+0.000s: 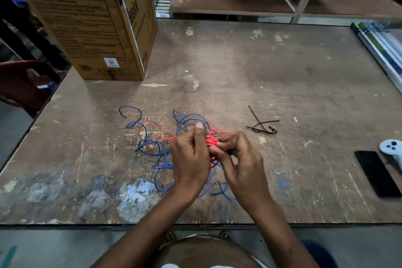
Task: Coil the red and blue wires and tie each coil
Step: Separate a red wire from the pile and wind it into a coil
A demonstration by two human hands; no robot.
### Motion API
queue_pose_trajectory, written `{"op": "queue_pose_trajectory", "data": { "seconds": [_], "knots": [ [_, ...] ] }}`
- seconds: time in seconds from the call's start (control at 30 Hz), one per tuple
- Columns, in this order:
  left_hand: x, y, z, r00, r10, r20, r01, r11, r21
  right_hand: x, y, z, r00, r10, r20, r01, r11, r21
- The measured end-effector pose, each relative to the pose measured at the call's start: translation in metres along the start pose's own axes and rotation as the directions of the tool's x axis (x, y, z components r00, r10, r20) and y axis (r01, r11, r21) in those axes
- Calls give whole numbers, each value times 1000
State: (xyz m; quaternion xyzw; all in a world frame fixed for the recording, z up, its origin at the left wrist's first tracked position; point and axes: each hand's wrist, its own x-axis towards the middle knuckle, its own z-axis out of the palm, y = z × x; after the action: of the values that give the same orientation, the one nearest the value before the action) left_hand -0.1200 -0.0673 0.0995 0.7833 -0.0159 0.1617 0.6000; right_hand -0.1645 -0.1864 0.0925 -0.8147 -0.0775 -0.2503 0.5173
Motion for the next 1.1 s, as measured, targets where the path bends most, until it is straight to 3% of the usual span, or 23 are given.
{"op": "queue_pose_trajectory", "data": {
  "seconds": [0.17,0.27,0.33,0.4,0.47,0.63,0.77,0.93,1.1],
  "knots": [
    [11,-13,10,996,-86,-6,85,992,-98,-5,1,16,999,-11,-38,5,986,-169],
    [16,-32,10,968,-241,65,249,935,-252,-4,2,21,997,-62,-42,52,975,-217],
    [19,-39,8,872,-450,194,487,755,-439,-3,5,26,996,-79,-30,70,969,-237],
    [16,-44,6,738,-553,387,669,526,-525,0,9,33,998,-55,-40,43,969,-241],
    [15,-48,8,701,-593,397,698,453,-555,3,12,41,998,-19,-58,4,969,-245],
    [37,-52,15,766,-607,214,623,616,-482,6,13,49,992,109,-62,-116,985,-128],
    [44,-50,31,770,-556,312,632,601,-489,6,23,36,992,108,-64,-116,985,-130],
    [44,-40,56,870,-395,294,484,797,-362,17,38,10,983,153,-104,-167,975,-145],
    [50,-28,100,896,-370,246,440,819,-368,35,52,-23,988,146,-54,-154,961,-229]
  ]
}}
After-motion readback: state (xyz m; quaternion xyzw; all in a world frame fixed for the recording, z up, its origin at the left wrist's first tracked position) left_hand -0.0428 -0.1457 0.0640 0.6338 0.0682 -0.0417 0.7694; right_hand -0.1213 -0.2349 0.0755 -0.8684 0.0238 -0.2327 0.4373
